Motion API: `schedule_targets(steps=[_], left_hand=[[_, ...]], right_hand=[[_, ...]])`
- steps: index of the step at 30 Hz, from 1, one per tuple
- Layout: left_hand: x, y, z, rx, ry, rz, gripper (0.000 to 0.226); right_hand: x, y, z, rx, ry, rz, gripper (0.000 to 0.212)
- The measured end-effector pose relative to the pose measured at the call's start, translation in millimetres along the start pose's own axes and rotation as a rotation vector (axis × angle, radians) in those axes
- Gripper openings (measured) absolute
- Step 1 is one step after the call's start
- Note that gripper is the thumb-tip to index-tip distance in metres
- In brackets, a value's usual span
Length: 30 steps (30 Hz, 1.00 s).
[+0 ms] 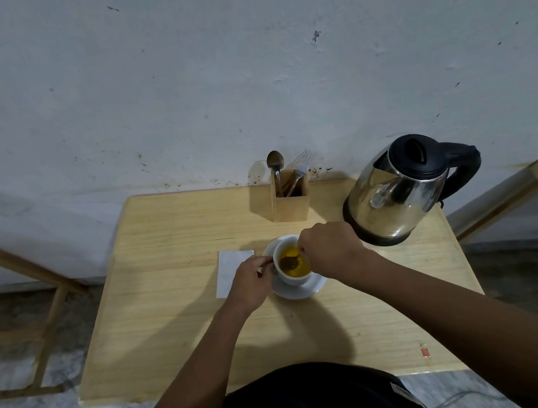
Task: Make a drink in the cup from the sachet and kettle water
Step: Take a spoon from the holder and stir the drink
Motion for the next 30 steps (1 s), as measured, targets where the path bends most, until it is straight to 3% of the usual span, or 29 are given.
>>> schedule_targets(steps=[10, 19, 30], left_hand=[[-1.7, 2.5, 0.6, 0.007, -0.002, -0.007, 0.027], [-1.9, 4.2, 2.2, 0.001, 0.003, 0.013, 0.027], [-3.5, 5.3, 3.6, -0.003, 0.019, 0.003, 0.024]], right_hand=[[-7.1, 16.6, -0.5, 0.056, 0.019, 0.108, 0.014], [3.6, 4.8, -6.1, 0.040, 0.037, -0.045, 0.017], [10.5, 27.5, 8.1, 0.154, 0.057, -0.002, 0.014]])
Point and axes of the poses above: each hand's wrist, its own z-axis away from the middle knuckle, its own x-axis out of the palm, y = z × x, the point moved 9 cm from there along -z, towards the middle knuckle
